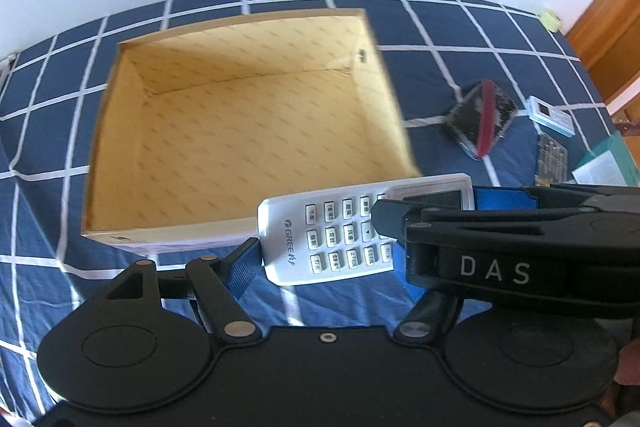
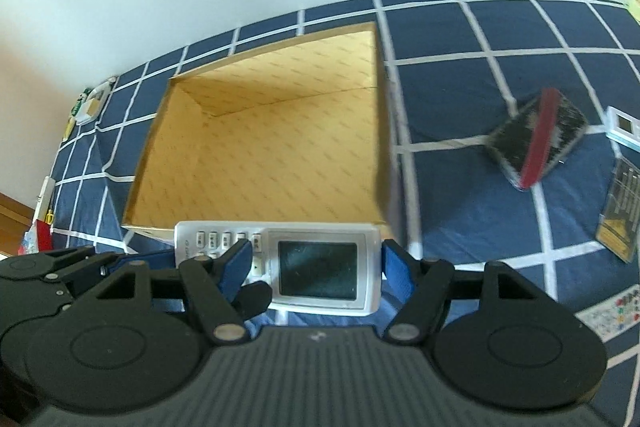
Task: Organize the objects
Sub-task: 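Carry the white phone with the right gripper over the cardboard box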
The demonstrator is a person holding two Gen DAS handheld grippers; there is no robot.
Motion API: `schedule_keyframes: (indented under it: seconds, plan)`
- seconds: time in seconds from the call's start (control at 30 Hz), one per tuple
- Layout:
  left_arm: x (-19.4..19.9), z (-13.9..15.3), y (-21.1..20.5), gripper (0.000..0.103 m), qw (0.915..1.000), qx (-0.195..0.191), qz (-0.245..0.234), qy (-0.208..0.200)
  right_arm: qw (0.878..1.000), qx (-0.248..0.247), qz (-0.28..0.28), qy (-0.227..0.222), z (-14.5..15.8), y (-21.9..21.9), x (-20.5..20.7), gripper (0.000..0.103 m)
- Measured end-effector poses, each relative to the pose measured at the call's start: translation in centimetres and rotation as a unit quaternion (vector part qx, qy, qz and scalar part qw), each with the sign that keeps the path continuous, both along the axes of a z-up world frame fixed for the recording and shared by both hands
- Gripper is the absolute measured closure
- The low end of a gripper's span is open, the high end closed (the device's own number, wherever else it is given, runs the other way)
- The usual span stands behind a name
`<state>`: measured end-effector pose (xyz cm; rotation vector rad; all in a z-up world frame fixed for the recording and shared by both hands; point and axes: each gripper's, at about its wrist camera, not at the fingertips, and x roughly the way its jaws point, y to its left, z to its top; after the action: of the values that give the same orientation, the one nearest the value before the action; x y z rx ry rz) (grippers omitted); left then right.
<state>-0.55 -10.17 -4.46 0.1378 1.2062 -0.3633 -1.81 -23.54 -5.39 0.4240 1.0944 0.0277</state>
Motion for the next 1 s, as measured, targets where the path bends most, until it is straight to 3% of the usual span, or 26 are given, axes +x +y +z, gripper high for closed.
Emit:
schedule_keyframes:
  seconds: [0.47,1.0]
  plan:
    - [5.4,-1.6,4.8,0.033,0.9997,0.0,0.02,0.01,1.0,0.003,0.021,0.006,-1.5,4.7,6.2,0.033]
    - [15.2,-7.6,6.0,0.033,0.9973,-0.013,0.045,0.057,0.997,-0.005,0.048,0.054,-6.9,4.2,16.6,0.033]
